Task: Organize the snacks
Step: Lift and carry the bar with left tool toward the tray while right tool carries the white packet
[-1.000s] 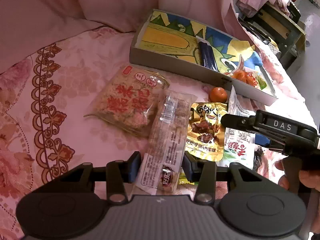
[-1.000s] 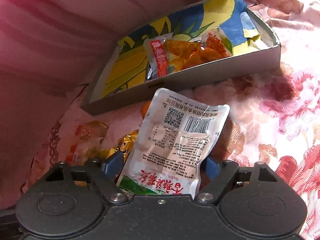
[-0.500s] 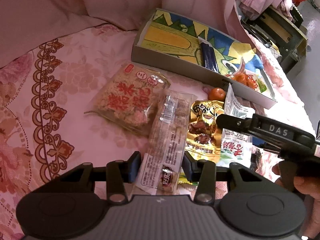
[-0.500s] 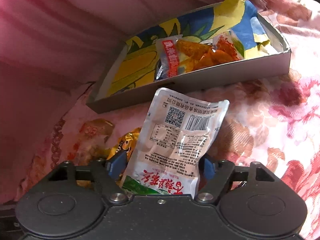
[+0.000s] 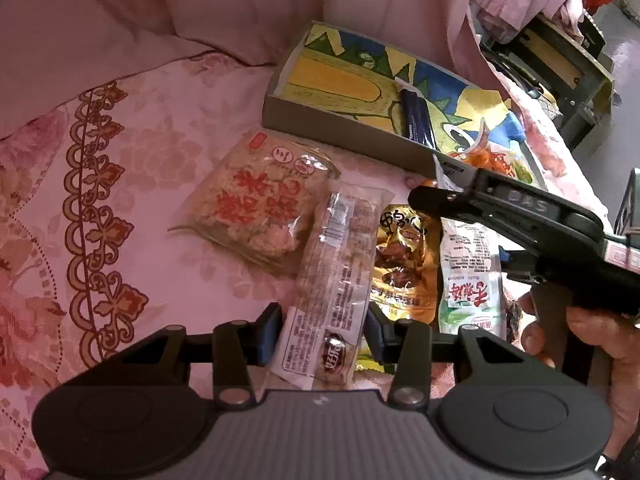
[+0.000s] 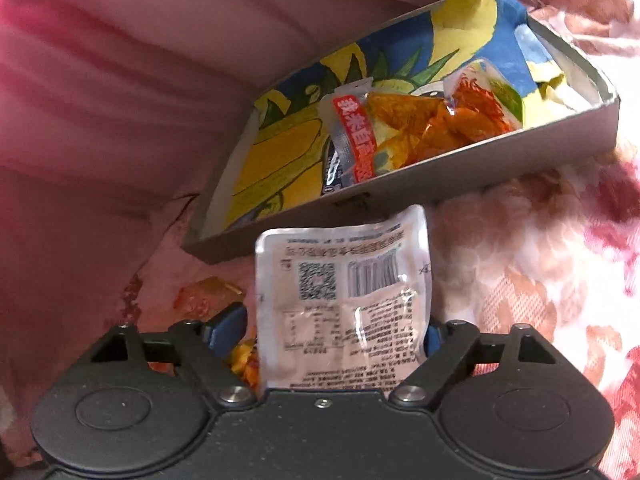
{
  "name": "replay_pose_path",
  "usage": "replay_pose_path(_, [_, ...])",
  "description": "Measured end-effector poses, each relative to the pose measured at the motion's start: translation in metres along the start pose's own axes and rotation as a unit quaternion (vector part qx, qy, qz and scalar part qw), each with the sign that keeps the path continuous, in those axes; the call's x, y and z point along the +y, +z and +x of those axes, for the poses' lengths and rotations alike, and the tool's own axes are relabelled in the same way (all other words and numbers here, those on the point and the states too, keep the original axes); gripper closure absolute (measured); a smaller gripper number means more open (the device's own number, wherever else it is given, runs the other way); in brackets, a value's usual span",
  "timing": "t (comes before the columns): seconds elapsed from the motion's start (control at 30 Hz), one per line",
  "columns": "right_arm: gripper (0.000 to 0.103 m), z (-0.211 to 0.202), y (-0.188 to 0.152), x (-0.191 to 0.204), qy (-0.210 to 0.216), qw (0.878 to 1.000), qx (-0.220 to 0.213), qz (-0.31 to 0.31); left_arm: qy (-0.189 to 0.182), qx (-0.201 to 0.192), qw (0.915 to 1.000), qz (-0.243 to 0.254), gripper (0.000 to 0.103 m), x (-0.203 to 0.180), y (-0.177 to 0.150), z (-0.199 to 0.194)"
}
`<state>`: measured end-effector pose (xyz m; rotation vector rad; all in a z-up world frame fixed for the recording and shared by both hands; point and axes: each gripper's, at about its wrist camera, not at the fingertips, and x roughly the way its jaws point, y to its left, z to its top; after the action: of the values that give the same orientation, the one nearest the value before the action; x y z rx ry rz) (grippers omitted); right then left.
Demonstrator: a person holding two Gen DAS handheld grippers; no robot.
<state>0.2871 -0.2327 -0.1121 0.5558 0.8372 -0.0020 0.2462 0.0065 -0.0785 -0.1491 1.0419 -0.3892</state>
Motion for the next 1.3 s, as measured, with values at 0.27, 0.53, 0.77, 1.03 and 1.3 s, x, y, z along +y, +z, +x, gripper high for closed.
replay_pose_path(0.27, [0.039,-0.011,-0.004,-0.003,-0.006,1.000,-0.009,0.001,-0.008,-0.004,0.9999,-0.010,0.056,0.002,0.001,0.000])
replay_pose_path(0.53, [0.061,-0.033,-0.016,-0.007,-0.013,1.000,0.003,-0.009,-0.021,-0.022,0.9995,-0.012,0.060,-0.001,0.001,-0.008])
replay_pose_path(0.77, [0.062,-0.055,-0.026,-0.009,-0.011,1.000,0.003,-0.014,-0.029,-0.026,0.9991,-0.018,0.062,-0.002,-0.002,-0.011])
replay_pose_path(1.03, [0.062,-0.094,-0.032,-0.009,0.010,1.000,-0.004,-0.026,-0.051,-0.036,0.9977,-0.026,0.063,-0.008,-0.008,-0.020])
replay_pose_path(1.3, [0.062,-0.131,-0.033,-0.005,0.035,0.998,-0.013,-0.051,-0.083,-0.026,0.9956,-0.033,0.064,-0.027,-0.023,-0.030])
